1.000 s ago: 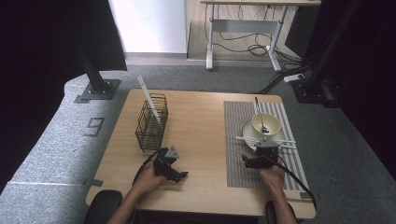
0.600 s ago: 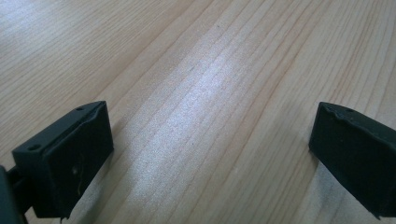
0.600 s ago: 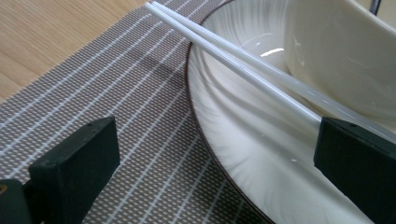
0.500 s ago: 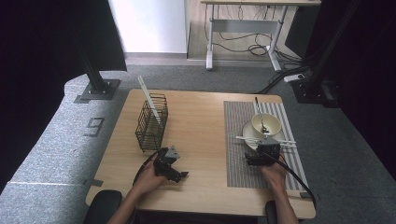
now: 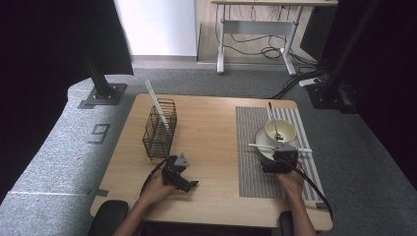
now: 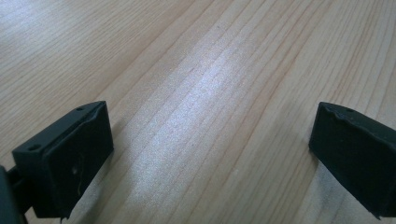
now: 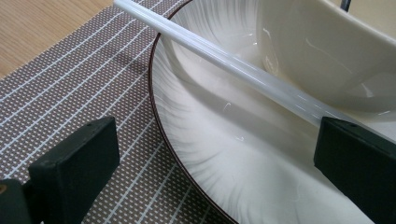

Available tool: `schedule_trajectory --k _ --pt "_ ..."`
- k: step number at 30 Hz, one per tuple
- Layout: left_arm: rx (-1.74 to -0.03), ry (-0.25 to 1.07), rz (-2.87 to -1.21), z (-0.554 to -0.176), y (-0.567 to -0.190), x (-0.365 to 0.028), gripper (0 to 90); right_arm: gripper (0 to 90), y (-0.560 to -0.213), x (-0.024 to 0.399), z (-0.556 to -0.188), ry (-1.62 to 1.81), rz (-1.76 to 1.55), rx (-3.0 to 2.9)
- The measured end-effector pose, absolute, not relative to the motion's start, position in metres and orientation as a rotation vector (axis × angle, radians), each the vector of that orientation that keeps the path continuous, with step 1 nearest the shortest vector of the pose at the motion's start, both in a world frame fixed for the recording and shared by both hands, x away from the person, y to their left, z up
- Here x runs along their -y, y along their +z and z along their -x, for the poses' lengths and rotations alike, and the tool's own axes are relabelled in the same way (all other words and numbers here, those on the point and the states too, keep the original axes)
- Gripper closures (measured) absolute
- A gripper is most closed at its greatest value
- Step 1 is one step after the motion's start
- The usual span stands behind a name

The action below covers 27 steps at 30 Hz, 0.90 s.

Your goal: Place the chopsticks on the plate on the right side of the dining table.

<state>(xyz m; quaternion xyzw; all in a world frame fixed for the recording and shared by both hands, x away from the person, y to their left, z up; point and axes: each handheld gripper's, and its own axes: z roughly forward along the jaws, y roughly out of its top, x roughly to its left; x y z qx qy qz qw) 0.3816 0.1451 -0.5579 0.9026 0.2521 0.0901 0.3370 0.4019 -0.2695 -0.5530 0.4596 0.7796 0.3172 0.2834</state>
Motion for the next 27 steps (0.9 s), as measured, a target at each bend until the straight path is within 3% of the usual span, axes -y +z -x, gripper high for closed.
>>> schedule_trajectory --k 9,27 --pt "-0.656 0.236 -2.353 -0.382 -0.558 -0.145 0.0 0.3 -0.543 0.276 -0.394 0.892 -1.243 -2.049" --pt "-0.658 0.235 -2.352 -0.382 -0.558 -0.145 0.0 4.6 -0.538 0.344 -0.38 0.91 -1.459 -1.835"
